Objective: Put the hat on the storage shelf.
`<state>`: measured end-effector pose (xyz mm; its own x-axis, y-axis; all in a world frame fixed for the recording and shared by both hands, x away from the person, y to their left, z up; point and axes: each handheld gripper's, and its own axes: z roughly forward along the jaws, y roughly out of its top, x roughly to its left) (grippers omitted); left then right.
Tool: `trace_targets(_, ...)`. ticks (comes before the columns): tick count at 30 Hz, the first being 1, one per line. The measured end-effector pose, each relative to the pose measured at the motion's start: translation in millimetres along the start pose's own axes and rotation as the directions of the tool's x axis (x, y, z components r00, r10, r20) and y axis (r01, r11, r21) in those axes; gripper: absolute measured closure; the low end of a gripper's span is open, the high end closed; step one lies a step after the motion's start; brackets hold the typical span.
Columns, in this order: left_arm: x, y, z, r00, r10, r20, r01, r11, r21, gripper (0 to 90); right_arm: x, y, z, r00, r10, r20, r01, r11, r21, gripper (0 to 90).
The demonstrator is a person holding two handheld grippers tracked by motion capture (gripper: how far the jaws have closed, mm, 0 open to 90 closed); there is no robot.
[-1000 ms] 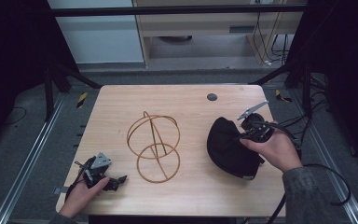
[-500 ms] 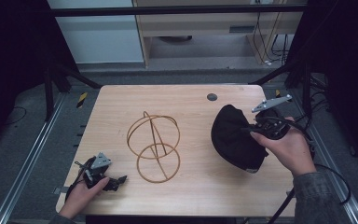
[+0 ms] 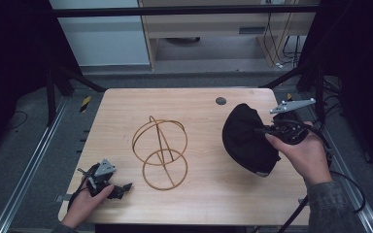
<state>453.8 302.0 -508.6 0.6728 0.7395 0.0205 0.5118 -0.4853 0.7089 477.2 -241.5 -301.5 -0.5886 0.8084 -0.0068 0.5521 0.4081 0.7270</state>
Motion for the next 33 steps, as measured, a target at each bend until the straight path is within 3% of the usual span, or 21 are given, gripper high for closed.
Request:
trace_targets(14, -0.1, 0.2, 0.2, 1.0000, 0.000, 0.000, 0.000, 1.0000, 0.000, 0.0, 8.9, 5.5, -16.0, 0.9999, 0.013, -0.006, -0.014, 0.994, -0.112, 78.8)
trace_targets(33, -0.5, 0.1, 0.2, 1.0000, -0.001, -0.002, 0.001, 1.0000, 0.000, 0.0, 23.7, 27.3, -30.8, 0.9995, -0.023, -0.021, 0.020, 0.990, -0.141, 78.9)
